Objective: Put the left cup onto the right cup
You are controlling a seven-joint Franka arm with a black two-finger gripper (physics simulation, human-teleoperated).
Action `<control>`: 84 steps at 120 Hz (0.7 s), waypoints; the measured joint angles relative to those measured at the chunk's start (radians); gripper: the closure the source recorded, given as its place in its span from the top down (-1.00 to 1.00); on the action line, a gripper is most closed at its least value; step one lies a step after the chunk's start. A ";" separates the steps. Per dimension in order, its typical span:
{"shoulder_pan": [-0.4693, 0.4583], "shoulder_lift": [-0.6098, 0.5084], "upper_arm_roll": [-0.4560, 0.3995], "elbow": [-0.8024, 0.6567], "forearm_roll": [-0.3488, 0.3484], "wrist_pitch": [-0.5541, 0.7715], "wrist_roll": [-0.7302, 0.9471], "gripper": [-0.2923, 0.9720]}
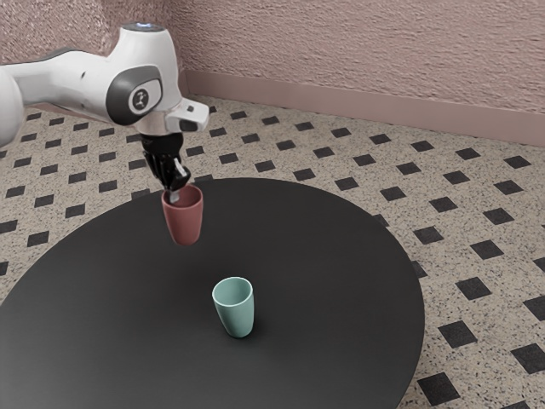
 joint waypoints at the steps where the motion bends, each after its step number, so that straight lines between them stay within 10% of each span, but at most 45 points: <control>1: -0.001 0.000 0.000 -0.001 0.000 0.000 0.000 -0.70; 84: -0.117 -0.005 0.021 -0.006 0.003 0.000 0.001 -0.70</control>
